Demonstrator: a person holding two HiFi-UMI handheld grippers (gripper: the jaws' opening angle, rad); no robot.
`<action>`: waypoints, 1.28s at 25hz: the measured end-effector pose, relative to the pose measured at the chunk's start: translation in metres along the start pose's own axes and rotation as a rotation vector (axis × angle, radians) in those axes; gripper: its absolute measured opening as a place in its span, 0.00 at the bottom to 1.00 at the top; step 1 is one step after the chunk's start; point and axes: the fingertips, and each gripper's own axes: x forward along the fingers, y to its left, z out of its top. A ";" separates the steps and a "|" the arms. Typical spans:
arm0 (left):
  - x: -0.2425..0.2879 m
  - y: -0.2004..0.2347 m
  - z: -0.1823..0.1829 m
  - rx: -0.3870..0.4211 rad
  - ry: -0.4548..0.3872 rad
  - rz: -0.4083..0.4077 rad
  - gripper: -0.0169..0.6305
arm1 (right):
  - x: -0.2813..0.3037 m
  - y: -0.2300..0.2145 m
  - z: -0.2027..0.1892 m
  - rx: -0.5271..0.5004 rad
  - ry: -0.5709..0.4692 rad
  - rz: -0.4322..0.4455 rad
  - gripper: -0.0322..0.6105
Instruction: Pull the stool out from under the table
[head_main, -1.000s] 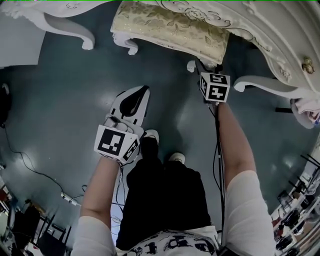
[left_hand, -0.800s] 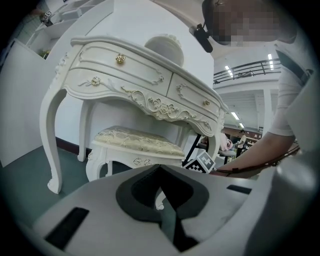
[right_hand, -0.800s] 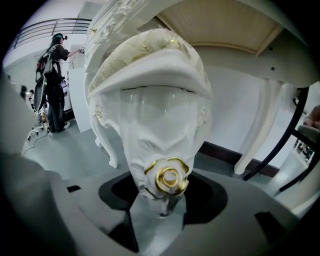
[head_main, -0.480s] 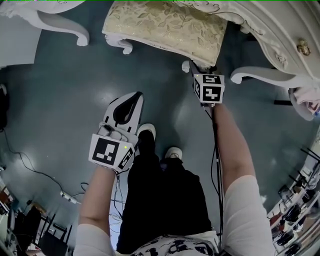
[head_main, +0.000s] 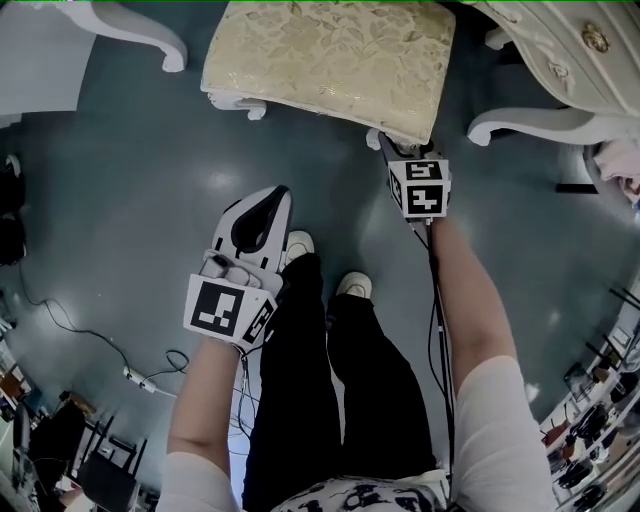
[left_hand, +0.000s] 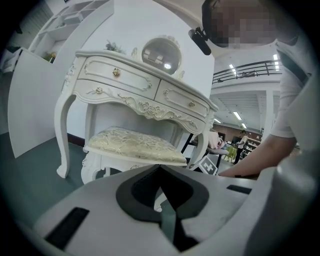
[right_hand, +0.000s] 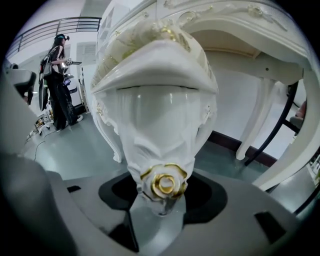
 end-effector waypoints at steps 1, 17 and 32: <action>-0.006 -0.005 -0.003 0.000 0.002 -0.002 0.05 | -0.006 0.004 -0.004 -0.004 0.000 0.004 0.46; -0.103 -0.037 -0.060 0.051 0.069 -0.097 0.05 | -0.085 0.085 -0.090 -0.025 0.033 0.034 0.46; -0.126 -0.029 -0.041 0.065 0.090 -0.113 0.05 | -0.094 0.091 -0.093 -0.018 0.100 -0.011 0.47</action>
